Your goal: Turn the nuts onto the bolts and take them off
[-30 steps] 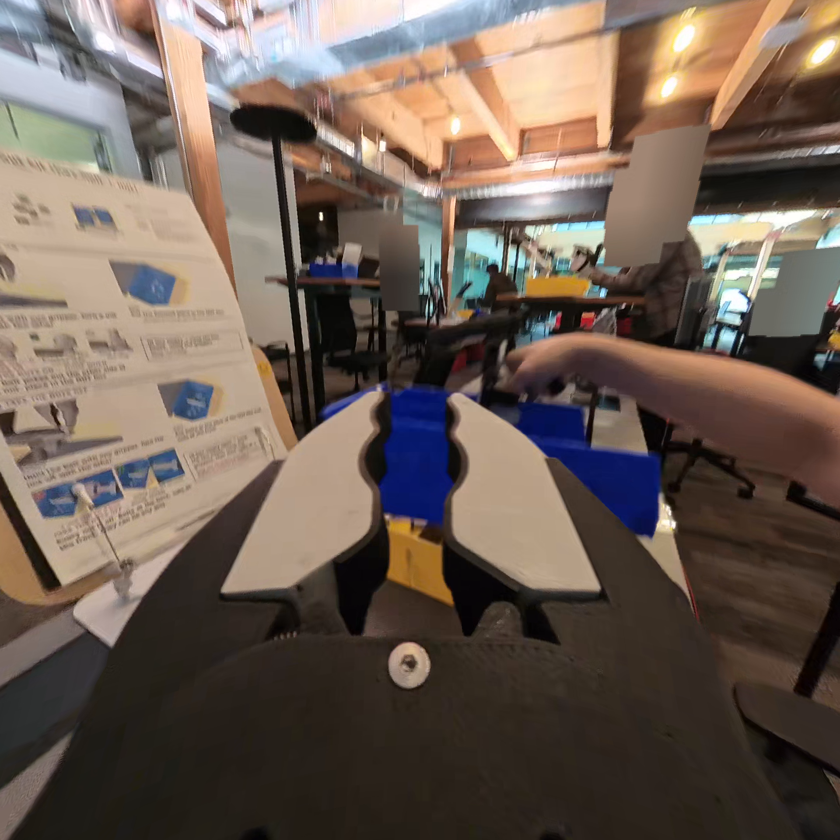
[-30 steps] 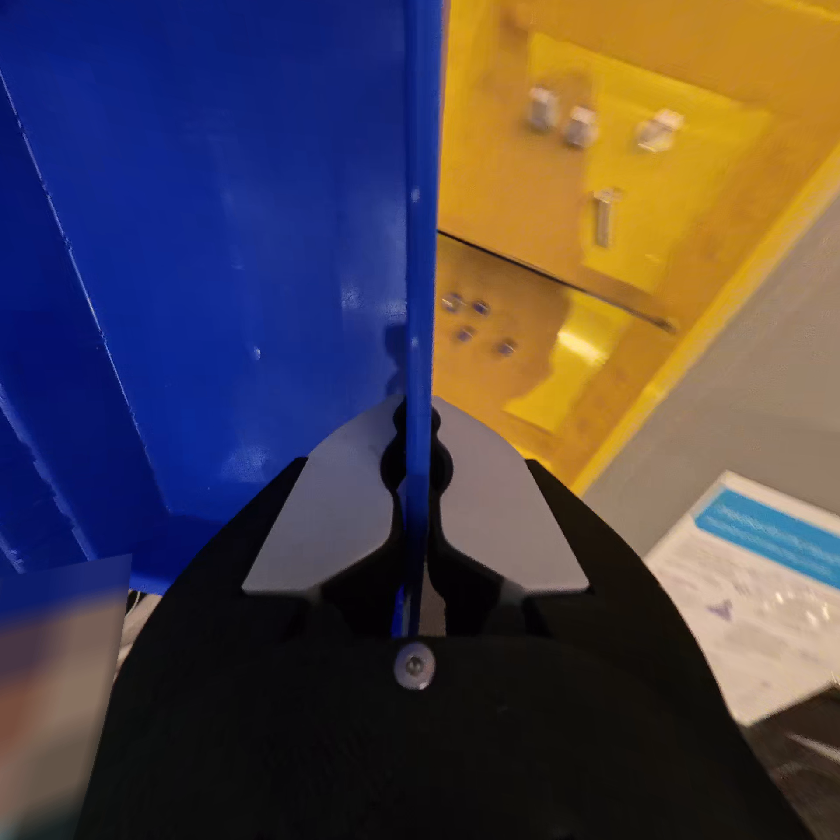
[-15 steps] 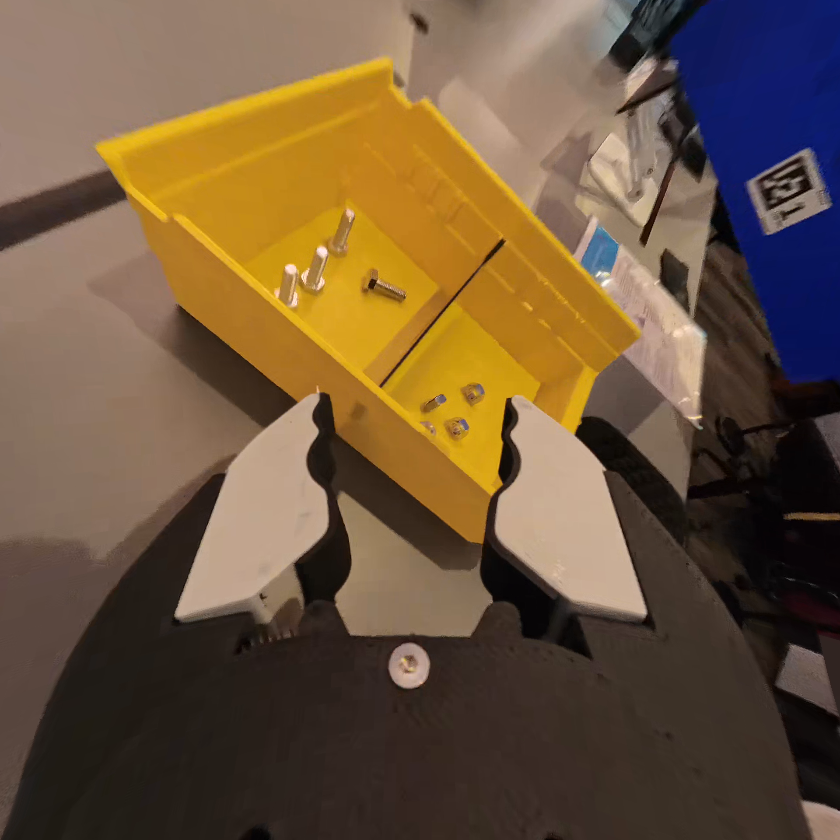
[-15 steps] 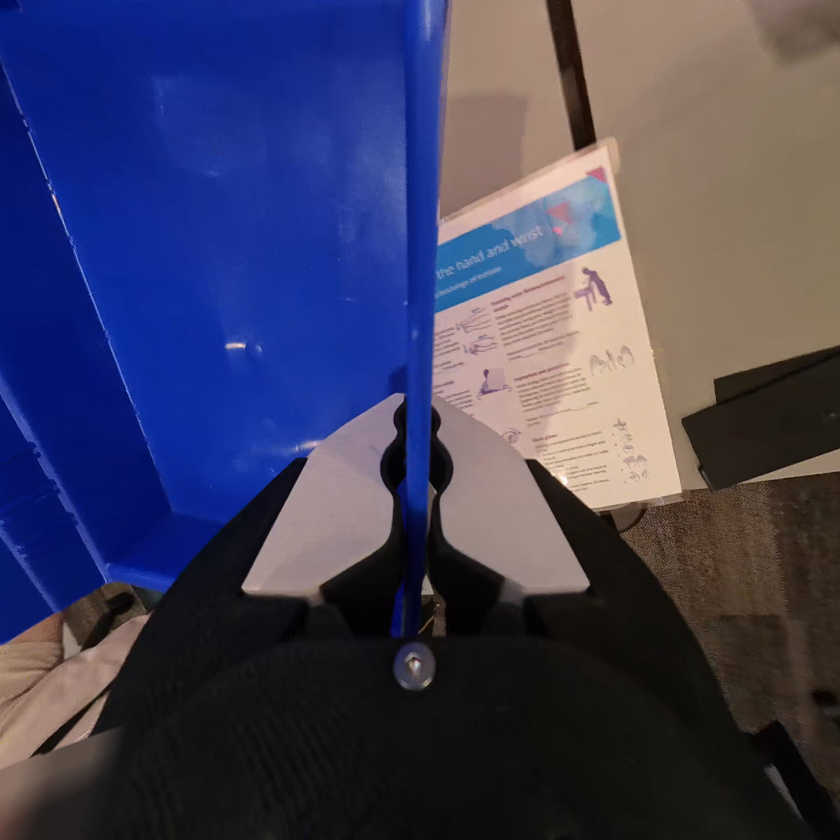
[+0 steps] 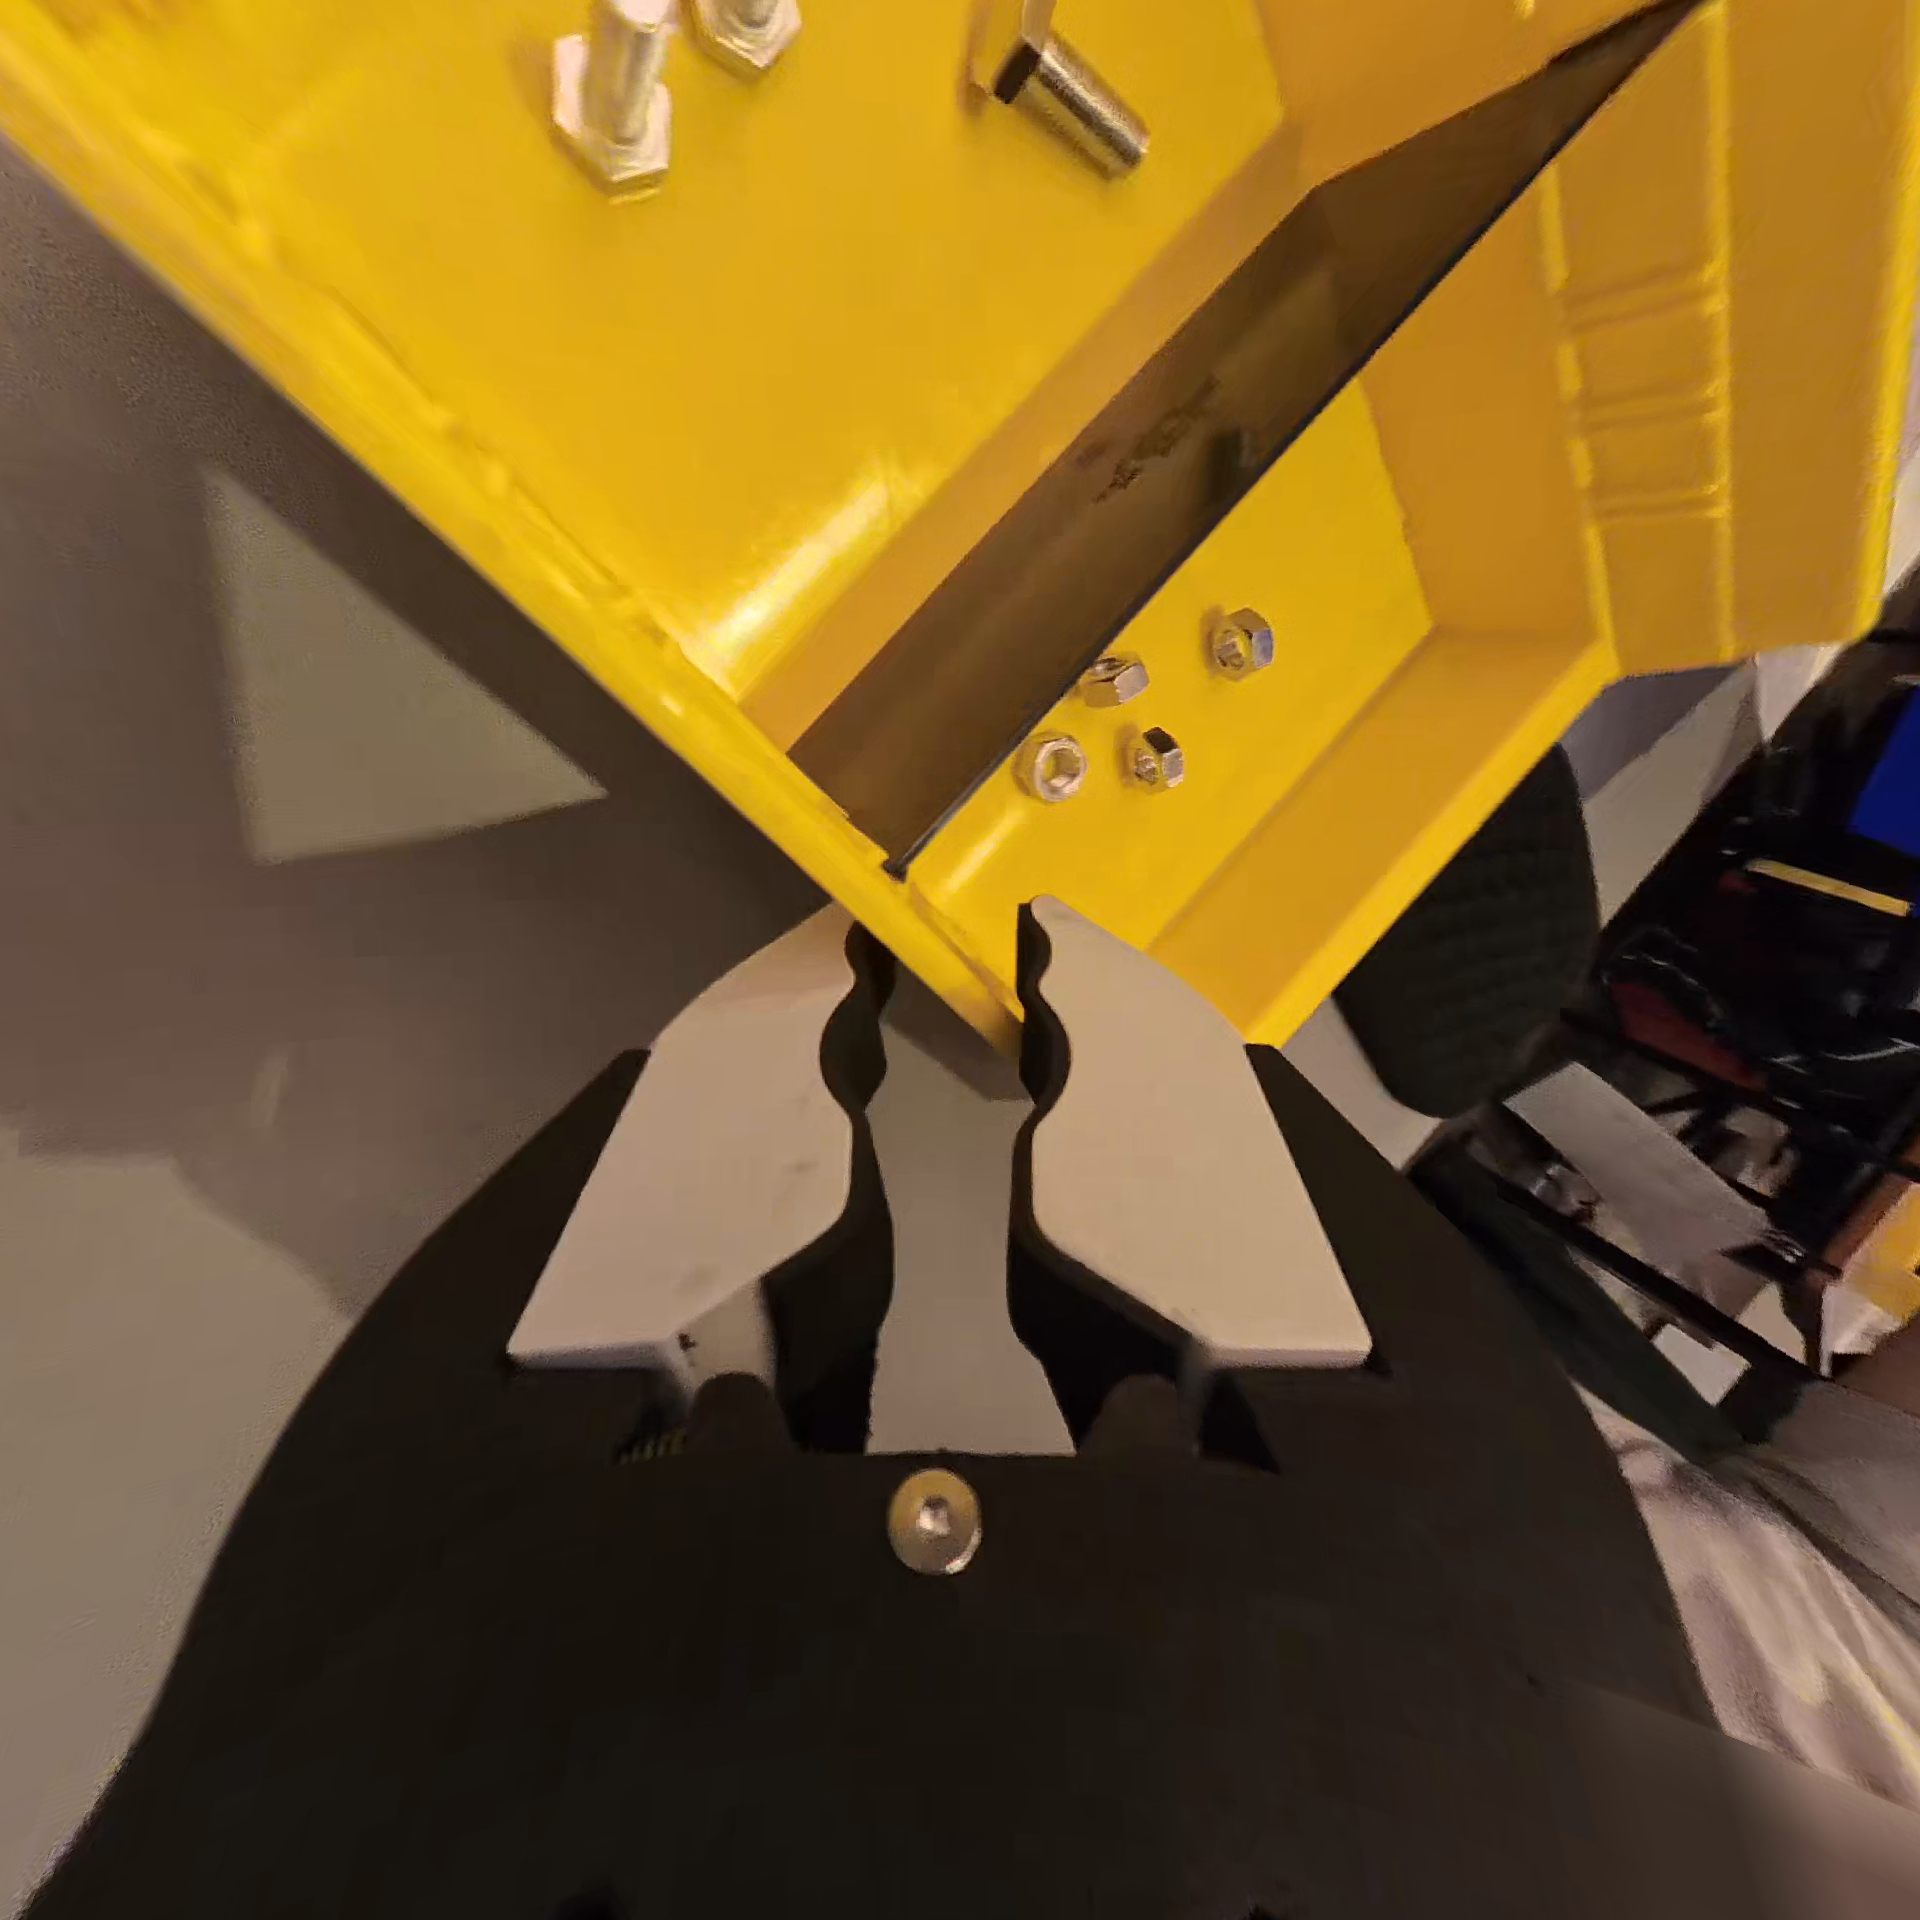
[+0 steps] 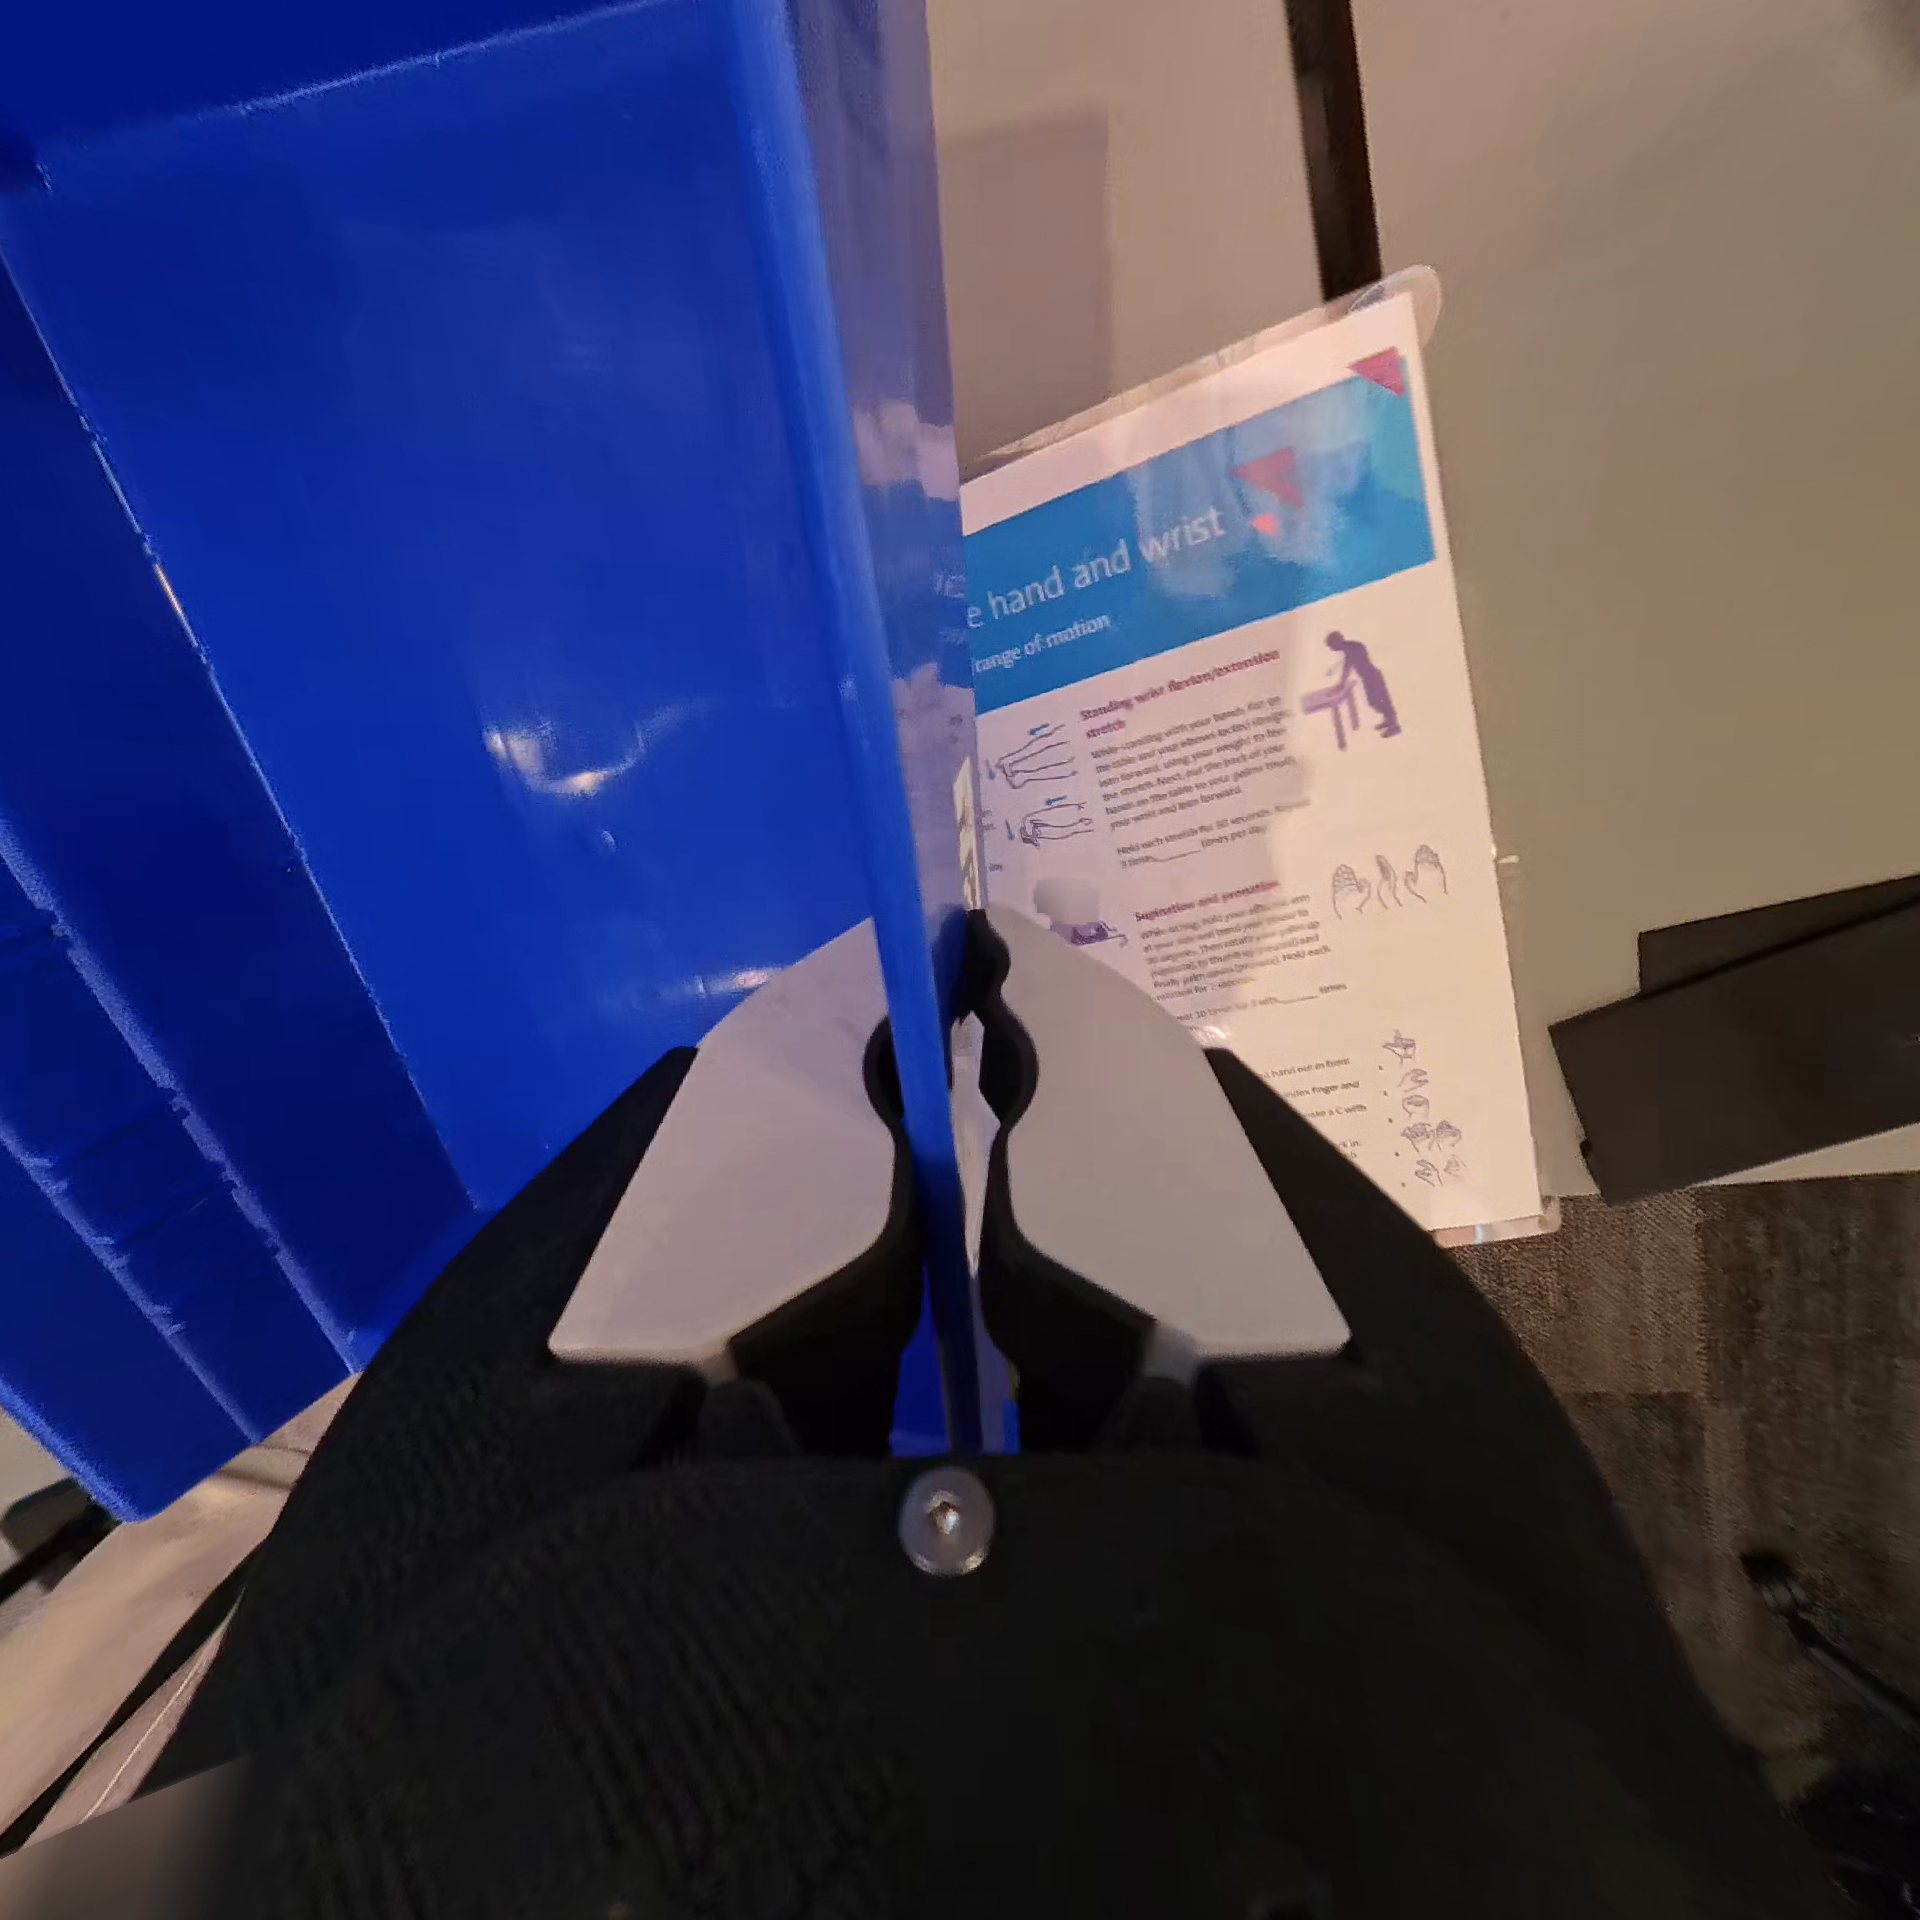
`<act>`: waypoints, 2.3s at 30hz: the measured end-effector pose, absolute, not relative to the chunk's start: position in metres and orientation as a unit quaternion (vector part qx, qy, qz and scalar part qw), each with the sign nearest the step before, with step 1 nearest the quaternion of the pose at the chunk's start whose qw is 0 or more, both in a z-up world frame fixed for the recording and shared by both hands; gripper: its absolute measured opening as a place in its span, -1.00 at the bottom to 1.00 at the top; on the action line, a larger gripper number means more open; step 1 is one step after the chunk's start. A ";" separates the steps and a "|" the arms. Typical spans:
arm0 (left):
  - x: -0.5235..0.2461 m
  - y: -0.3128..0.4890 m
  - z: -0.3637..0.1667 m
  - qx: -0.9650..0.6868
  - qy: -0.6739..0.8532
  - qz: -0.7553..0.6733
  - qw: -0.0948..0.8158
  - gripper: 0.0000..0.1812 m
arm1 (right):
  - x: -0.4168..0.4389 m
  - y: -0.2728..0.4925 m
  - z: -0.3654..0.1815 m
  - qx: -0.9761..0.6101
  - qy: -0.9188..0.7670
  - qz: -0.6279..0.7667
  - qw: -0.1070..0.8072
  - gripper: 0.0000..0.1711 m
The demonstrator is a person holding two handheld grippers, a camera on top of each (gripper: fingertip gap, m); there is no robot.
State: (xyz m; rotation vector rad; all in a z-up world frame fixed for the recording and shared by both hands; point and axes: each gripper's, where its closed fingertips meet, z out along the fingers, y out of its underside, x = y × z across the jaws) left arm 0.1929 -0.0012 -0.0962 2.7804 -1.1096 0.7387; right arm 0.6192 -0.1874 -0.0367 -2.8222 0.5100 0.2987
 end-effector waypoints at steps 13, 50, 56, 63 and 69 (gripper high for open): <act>0.048 0.043 -0.093 0.945 -0.278 0.173 0.002 -0.91 | 0.540 -0.121 -0.049 -0.980 0.101 0.126 0.120 -0.91; -0.258 0.021 -0.089 0.984 -0.052 0.165 -0.048 -0.92 | 0.451 -0.031 -0.134 -0.990 0.063 0.112 0.051 -0.91; -0.262 0.021 -0.089 0.983 -0.038 0.172 -0.053 -0.92 | 0.459 -0.032 -0.134 -0.991 0.070 0.104 0.052 -0.91; -0.269 0.018 -0.089 0.983 -0.034 0.171 -0.052 -0.92 | 0.461 -0.032 -0.135 -0.991 0.067 0.105 0.054 -0.91; -0.275 0.015 -0.089 0.982 -0.023 0.178 -0.050 -0.91 | 0.461 -0.032 -0.135 -0.992 0.059 0.101 0.053 -0.91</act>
